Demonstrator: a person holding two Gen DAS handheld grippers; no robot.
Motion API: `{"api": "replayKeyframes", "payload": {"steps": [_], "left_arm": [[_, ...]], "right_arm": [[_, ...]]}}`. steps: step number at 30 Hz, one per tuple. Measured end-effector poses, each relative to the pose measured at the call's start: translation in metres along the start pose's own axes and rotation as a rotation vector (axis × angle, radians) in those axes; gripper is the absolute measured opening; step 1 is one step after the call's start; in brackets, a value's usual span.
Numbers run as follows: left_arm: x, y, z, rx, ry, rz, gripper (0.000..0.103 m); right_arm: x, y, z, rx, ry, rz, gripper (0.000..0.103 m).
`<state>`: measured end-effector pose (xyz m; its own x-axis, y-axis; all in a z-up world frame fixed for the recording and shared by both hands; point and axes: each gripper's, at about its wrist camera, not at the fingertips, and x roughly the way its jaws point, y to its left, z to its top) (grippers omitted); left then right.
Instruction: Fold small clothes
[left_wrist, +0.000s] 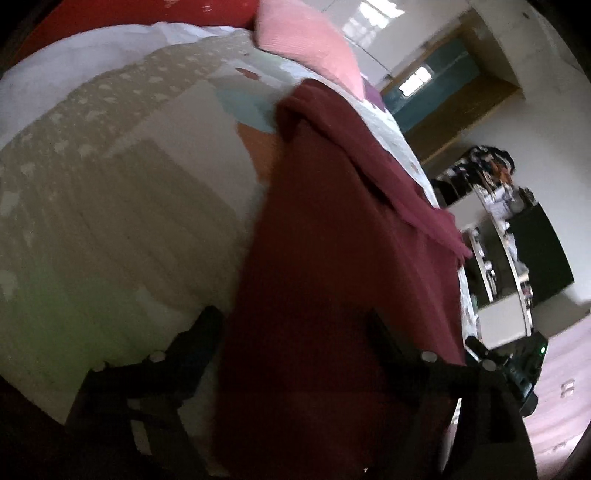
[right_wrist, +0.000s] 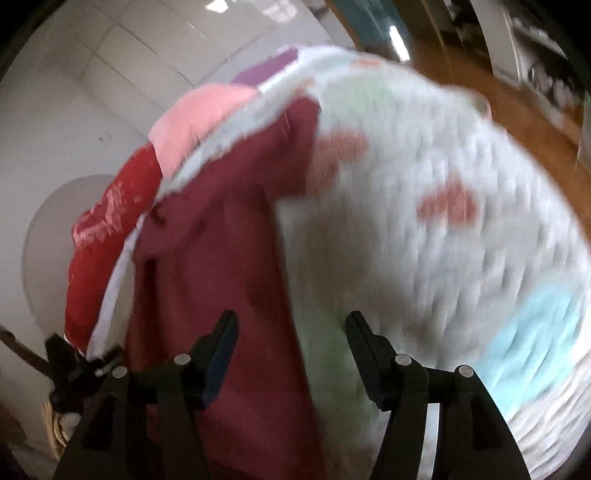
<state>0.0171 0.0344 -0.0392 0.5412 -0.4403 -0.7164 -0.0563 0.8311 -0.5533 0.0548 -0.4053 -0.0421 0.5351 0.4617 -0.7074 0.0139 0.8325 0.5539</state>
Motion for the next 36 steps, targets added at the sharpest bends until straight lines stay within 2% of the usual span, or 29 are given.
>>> {"api": "replayKeyframes", "payload": {"steps": [1,3,5,6,8,10,12,13,14,16,19,22,24,29,33,36], "left_arm": [[0.001,-0.004,-0.006,0.011,0.005,0.003,0.079],[0.000,-0.012,-0.020,0.037,0.004,0.021,0.066],[0.002,-0.013,-0.028,0.034,0.026,0.038,0.019],[0.001,-0.009,-0.030,0.010,0.039,0.033,0.010],[-0.002,0.000,-0.030,-0.044,0.047,-0.006,0.009],[-0.009,0.005,-0.029,-0.069,0.041,0.004,0.009],[-0.015,0.007,-0.024,-0.083,0.028,0.006,0.009],[-0.017,0.007,-0.023,-0.088,0.026,0.002,0.009],[-0.022,0.007,-0.023,-0.093,0.026,-0.006,0.009],[-0.030,0.004,-0.025,-0.089,0.027,-0.010,0.009],[-0.046,0.003,-0.033,-0.071,0.020,-0.001,0.009],[-0.058,0.006,-0.047,-0.085,0.027,-0.012,0.009],[-0.062,0.005,-0.058,-0.085,0.039,-0.015,0.009],[-0.074,0.009,-0.086,-0.083,0.063,-0.017,0.009],[-0.084,0.006,-0.081,-0.086,0.044,-0.030,0.009],[-0.095,-0.011,-0.059,-0.061,0.004,-0.079,0.009]], "right_arm": [[0.000,0.000,-0.008,-0.001,-0.026,0.004,0.065],[-0.004,0.006,-0.020,0.008,-0.054,0.032,0.066],[0.000,0.009,-0.027,0.034,-0.044,0.085,0.066],[0.001,0.012,-0.034,0.040,-0.034,0.105,0.066],[-0.004,0.015,-0.048,0.024,-0.036,0.109,0.065],[-0.010,0.018,-0.058,-0.004,-0.034,0.097,0.065],[-0.012,0.026,-0.070,-0.043,-0.025,0.065,0.060],[-0.010,0.030,-0.075,-0.062,-0.016,0.045,0.050],[-0.007,0.034,-0.080,-0.079,-0.007,0.024,0.032],[-0.003,0.034,-0.084,-0.103,0.018,-0.022,0.010],[-0.006,0.029,-0.079,-0.054,0.043,0.031,0.009],[-0.019,0.032,-0.083,-0.057,0.062,0.077,0.009],[-0.028,0.034,-0.094,-0.058,0.086,0.106,0.009],[-0.039,0.027,-0.125,-0.046,0.144,0.112,0.009],[-0.043,0.015,-0.138,-0.005,0.154,0.124,0.009],[-0.046,0.014,-0.130,0.005,0.160,0.161,0.009]]}}
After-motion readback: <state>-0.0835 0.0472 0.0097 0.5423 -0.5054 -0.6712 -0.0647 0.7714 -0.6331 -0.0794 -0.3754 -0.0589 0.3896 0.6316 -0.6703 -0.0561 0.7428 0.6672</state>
